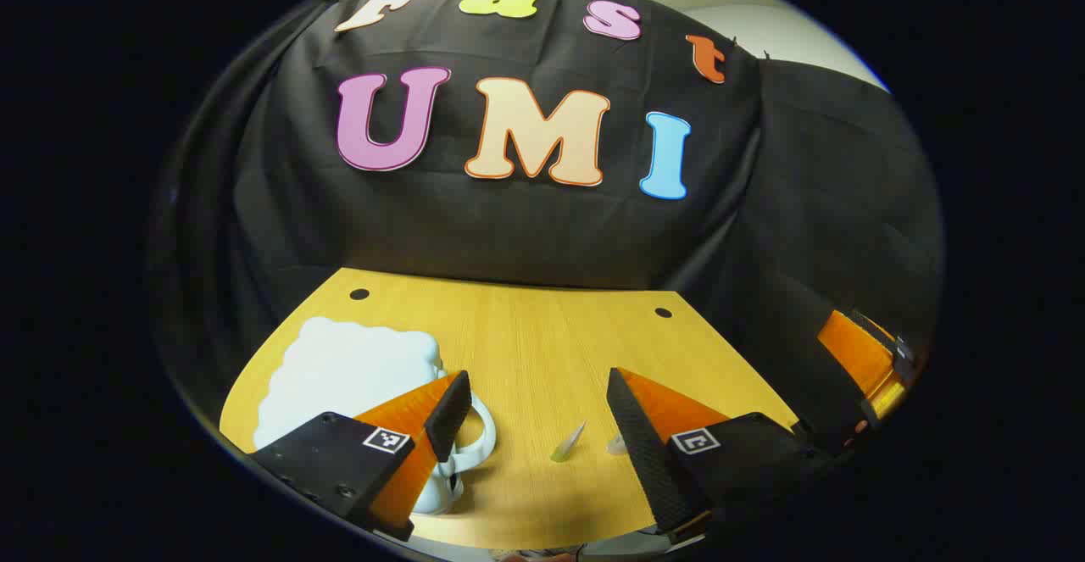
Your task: First open the suitcase, pack the skin care products into it, and then close the suitcase.
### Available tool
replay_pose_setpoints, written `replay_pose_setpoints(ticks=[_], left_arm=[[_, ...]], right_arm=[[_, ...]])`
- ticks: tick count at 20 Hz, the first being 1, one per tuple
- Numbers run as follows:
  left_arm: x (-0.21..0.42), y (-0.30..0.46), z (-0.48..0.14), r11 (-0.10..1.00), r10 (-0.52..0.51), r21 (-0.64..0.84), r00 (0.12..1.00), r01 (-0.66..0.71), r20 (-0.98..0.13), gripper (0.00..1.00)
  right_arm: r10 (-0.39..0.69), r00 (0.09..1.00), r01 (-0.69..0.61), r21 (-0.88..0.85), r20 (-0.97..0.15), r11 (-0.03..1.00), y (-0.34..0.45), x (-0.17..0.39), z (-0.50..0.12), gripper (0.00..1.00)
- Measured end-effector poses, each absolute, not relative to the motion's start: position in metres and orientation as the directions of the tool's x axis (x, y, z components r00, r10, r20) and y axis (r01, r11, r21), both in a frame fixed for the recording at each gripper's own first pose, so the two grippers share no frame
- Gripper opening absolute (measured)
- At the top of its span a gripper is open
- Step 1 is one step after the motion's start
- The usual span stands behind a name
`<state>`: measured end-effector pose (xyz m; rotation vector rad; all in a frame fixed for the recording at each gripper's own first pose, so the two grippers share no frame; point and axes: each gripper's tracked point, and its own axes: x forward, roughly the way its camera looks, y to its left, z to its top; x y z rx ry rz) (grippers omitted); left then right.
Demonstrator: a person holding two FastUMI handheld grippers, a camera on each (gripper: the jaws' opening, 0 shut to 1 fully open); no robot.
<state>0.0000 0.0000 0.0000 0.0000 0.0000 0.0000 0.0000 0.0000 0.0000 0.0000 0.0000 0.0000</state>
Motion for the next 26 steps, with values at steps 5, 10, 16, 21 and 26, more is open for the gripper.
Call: replay_pose_setpoints(ticks=[5,10,16,21,26], left_arm=[[0.016,0.012,-0.015,1.000,0.009,0.005,0.998,-0.008,-0.068,0.95],[0.039,0.033,-0.045,0.999,0.014,-0.044,0.976,-0.024,-0.217,0.96],[0.075,0.062,-0.076,0.992,0.039,-0.094,0.905,-0.087,-0.423,0.96],[0.094,0.072,-0.094,0.984,0.053,-0.114,0.825,-0.140,-0.563,0.92],[0.109,0.067,-0.109,0.984,0.051,-0.097,0.767,-0.147,-0.640,0.89]], right_arm=[[0.026,1.000,-0.026,0.000,-0.011,1.000,0.004,0.007,-0.006,0.98],[0.047,0.998,-0.046,0.013,-0.029,0.999,0.006,0.012,-0.013,0.98],[0.036,0.998,-0.035,0.019,-0.059,0.999,-0.004,0.014,-0.028,0.98],[0.008,0.996,-0.005,0.036,-0.084,0.999,-0.019,0.014,-0.041,0.98],[-0.027,0.995,0.033,0.064,-0.100,0.997,-0.038,0.014,-0.046,0.98]])
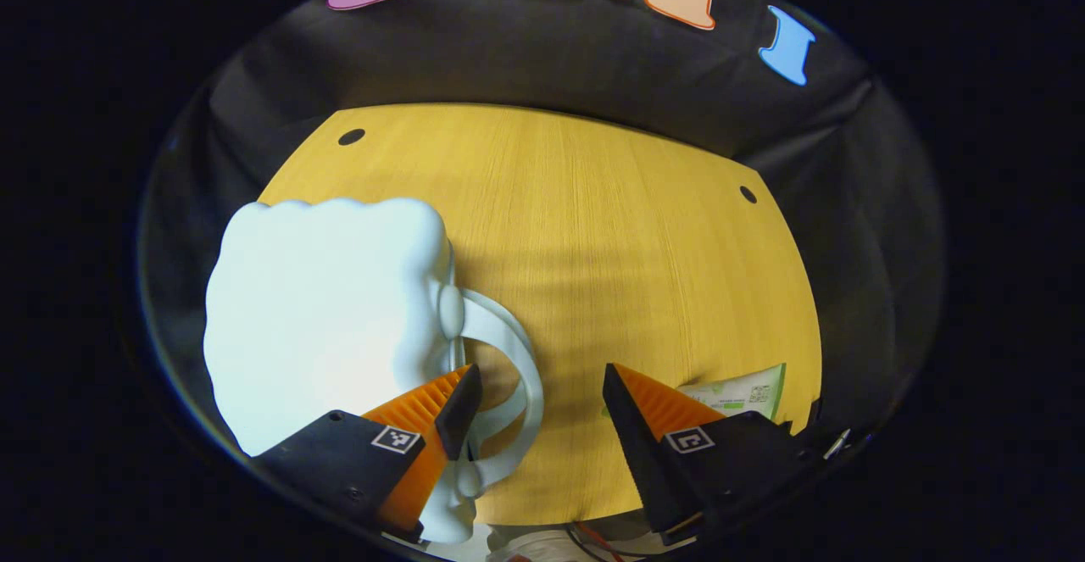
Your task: First open the suitcase, pack the skin care products into it, and then close the suitcase.
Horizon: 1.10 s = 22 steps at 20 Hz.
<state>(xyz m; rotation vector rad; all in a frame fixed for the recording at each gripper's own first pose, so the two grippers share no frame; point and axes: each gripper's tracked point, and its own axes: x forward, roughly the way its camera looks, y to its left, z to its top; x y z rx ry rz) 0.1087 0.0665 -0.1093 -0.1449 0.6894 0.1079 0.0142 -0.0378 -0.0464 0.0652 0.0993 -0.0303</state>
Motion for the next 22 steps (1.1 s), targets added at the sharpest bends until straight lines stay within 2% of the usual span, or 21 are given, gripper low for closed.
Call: replay_pose_setpoints(ticks=[2,5,8,10,12,13,14,15,16,17,19,22], left_arm=[[0.114,0.065,-0.117,0.982,0.057,-0.098,0.742,-0.163,-0.668,0.88],[0.118,0.067,-0.131,0.976,0.089,-0.074,0.688,-0.203,-0.720,0.79],[0.122,0.070,-0.142,0.971,0.116,-0.051,0.647,-0.233,-0.754,0.75],[0.127,0.073,-0.150,0.968,0.121,-0.048,0.627,-0.246,-0.769,0.65],[0.129,0.076,-0.157,0.966,0.132,-0.035,0.609,-0.256,-0.782,0.61],[0.129,0.075,-0.160,0.966,0.128,-0.040,0.603,-0.257,-0.788,0.52],[0.130,0.075,-0.164,0.964,0.126,-0.044,0.597,-0.261,-0.793,0.49],[0.131,0.077,-0.167,0.962,0.127,-0.046,0.591,-0.269,-0.796,0.39],[0.132,0.078,-0.170,0.959,0.128,-0.051,0.590,-0.278,-0.797,0.36],[0.132,0.077,-0.172,0.956,0.122,-0.063,0.585,-0.286,-0.802,0.19],[0.132,0.077,-0.172,0.955,0.105,-0.085,0.593,-0.284,-0.799,0.10],[0.129,0.072,-0.164,0.959,0.080,-0.105,0.612,-0.262,-0.787,0.06]], right_arm=[[-0.038,0.994,0.045,0.068,-0.102,0.997,-0.044,0.013,-0.046,0.98],[-0.047,0.993,0.055,0.068,-0.108,0.996,-0.051,0.014,-0.049,0.98],[-0.051,0.993,0.059,0.073,-0.108,0.996,-0.056,0.014,-0.046,0.98],[-0.053,0.993,0.061,0.070,-0.109,0.996,-0.059,0.015,-0.047,0.98],[-0.054,0.992,0.061,0.064,-0.116,0.996,-0.062,0.015,-0.048,0.98],[-0.055,0.991,0.063,0.062,-0.121,0.996,-0.063,0.015,-0.049,0.98],[-0.056,0.991,0.064,0.062,-0.123,0.996,-0.065,0.016,-0.050,0.98],[-0.056,0.991,0.064,0.062,-0.124,0.996,-0.066,0.015,-0.050,0.98],[-0.058,0.991,0.066,0.061,-0.125,0.996,-0.067,0.015,-0.049,0.98],[-0.059,0.991,0.066,0.059,-0.124,0.996,-0.067,0.014,-0.049,0.98],[-0.060,0.991,0.067,0.056,-0.120,0.996,-0.068,0.013,-0.048,0.98],[-0.064,0.991,0.070,0.050,-0.120,0.996,-0.069,0.013,-0.049,0.98]])
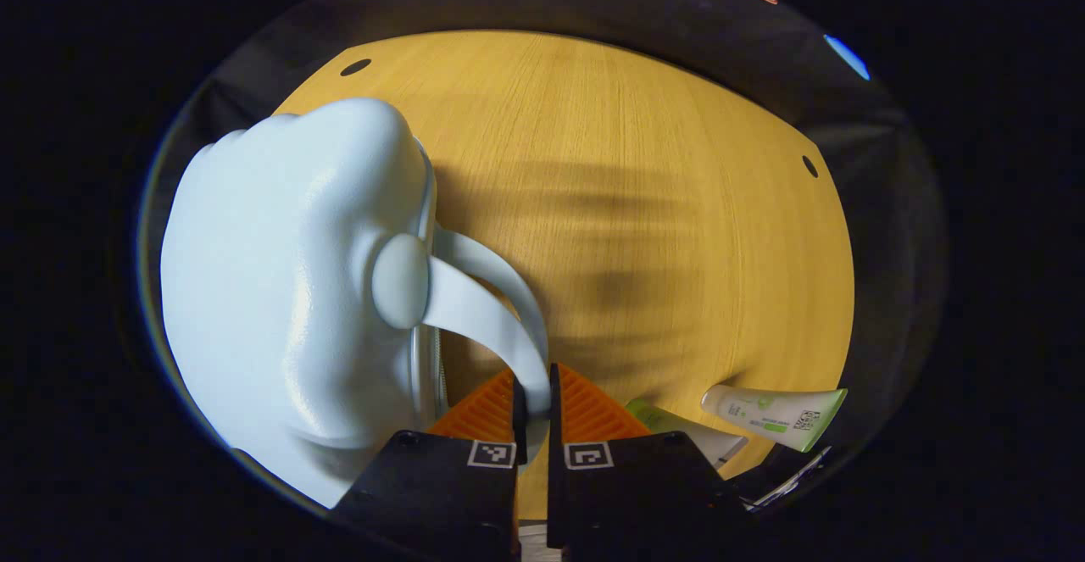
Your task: First open the suitcase, pack the skin care products into it, and then close the suitcase.
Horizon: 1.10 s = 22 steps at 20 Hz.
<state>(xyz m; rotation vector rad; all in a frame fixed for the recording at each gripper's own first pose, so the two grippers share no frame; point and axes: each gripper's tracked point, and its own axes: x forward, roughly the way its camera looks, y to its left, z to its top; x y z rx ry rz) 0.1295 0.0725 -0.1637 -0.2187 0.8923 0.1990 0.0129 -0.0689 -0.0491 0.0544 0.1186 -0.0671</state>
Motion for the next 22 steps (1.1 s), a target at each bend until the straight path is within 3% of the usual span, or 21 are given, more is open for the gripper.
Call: replay_pose_setpoints(ticks=[13,21,22], left_arm=[[0.056,0.078,-0.031,0.955,-0.007,-0.234,0.775,-0.182,-0.631,0.06],[-0.003,0.146,0.048,0.918,-0.012,-0.345,0.853,-0.198,-0.522,0.06],[-0.009,0.157,0.054,0.915,-0.002,-0.345,0.856,-0.207,-0.517,0.06]], right_arm=[[0.003,0.993,0.006,0.072,-0.115,0.997,-0.040,0.026,-0.051,0.98],[0.072,0.993,-0.070,0.023,-0.093,0.997,-0.008,0.037,-0.042,0.98],[0.074,0.993,-0.071,0.030,-0.095,0.997,-0.006,0.038,-0.043,0.94]])
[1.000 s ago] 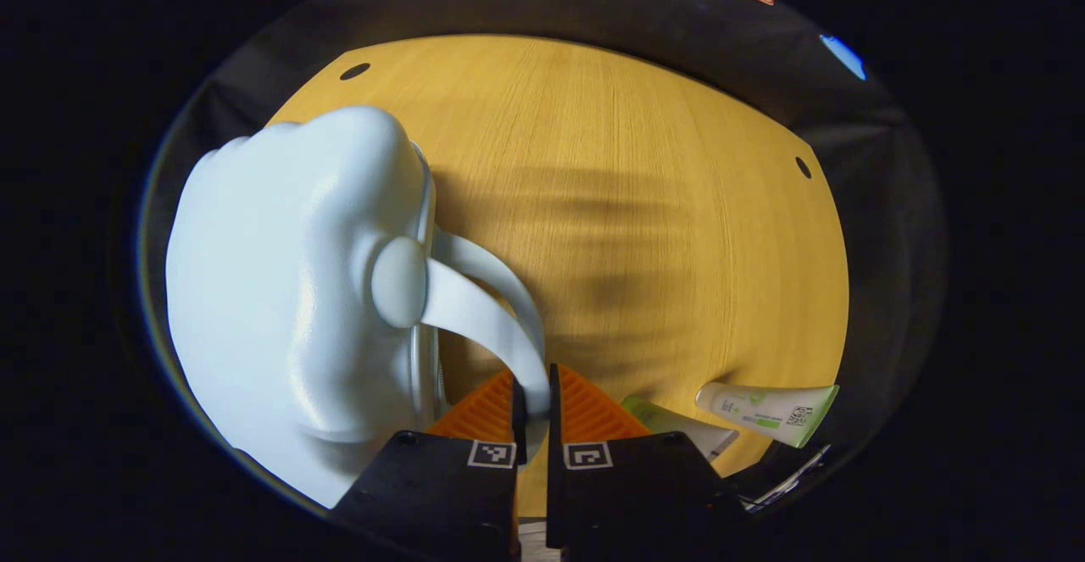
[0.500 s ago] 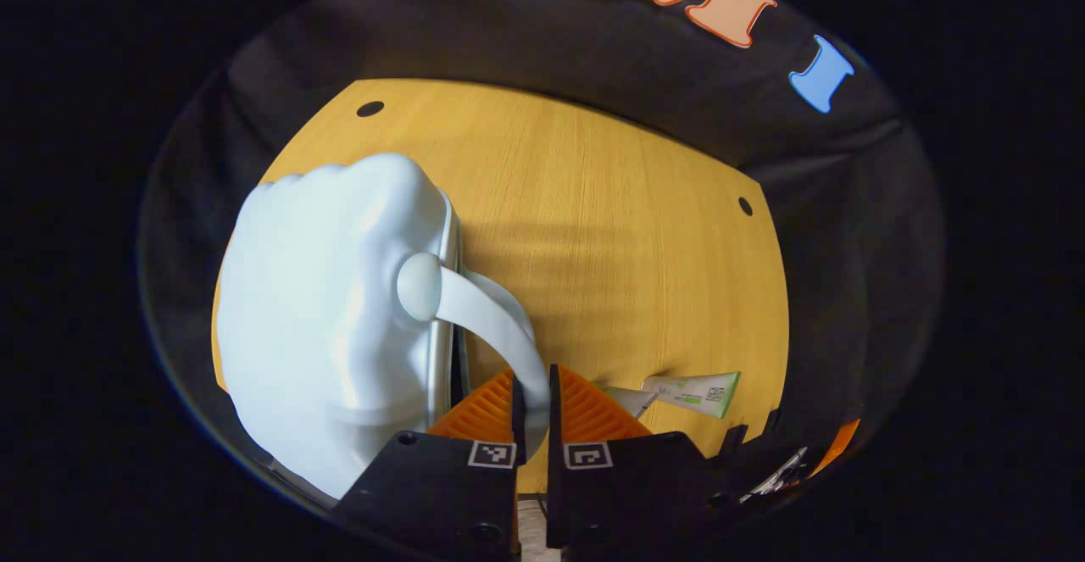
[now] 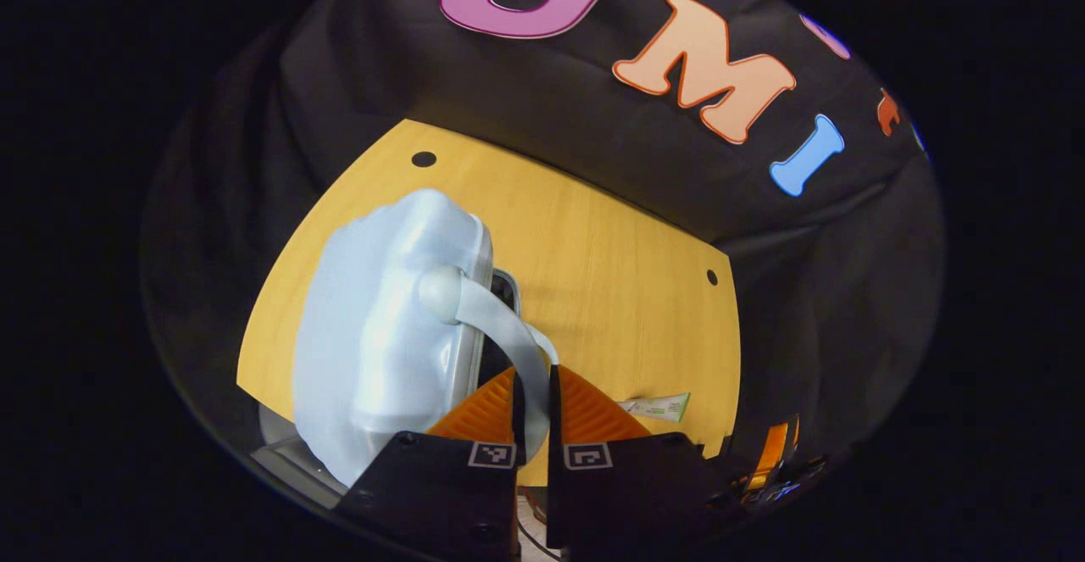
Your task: First open the suitcase, pack the skin care products into it, and then close the suitcase.
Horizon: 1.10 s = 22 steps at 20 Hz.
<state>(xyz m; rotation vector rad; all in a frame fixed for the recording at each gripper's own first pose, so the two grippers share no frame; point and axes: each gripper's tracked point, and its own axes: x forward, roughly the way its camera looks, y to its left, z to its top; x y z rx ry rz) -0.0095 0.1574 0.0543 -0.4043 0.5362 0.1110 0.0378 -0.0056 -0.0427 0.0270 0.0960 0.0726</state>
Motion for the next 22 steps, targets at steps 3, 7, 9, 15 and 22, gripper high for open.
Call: replay_pose_setpoints(ticks=[3,7,9,15,22], left_arm=[[-0.035,0.196,0.073,0.911,0.042,-0.334,0.860,-0.242,-0.509,0.06],[-0.068,0.265,0.090,0.905,0.164,-0.265,0.849,-0.332,-0.502,0.06],[-0.086,0.300,0.087,0.901,0.233,-0.207,0.826,-0.383,-0.513,0.06],[-0.113,0.377,0.068,0.862,0.283,-0.223,0.797,-0.456,-0.534,0.06],[-0.132,0.476,-0.001,0.782,0.400,-0.179,0.702,-0.597,-0.590,0.06]], right_arm=[[0.082,0.992,-0.079,0.034,-0.096,0.996,0.005,0.038,-0.044,0.98],[0.073,0.994,-0.071,0.021,-0.085,0.997,0.014,0.038,-0.041,0.98],[0.068,0.995,-0.067,0.023,-0.078,0.998,0.020,0.039,-0.040,0.98],[0.053,0.995,-0.053,-0.001,-0.082,0.999,0.039,0.041,-0.045,0.98],[0.056,0.995,-0.058,-0.024,-0.081,0.998,0.063,0.038,-0.048,0.98]])
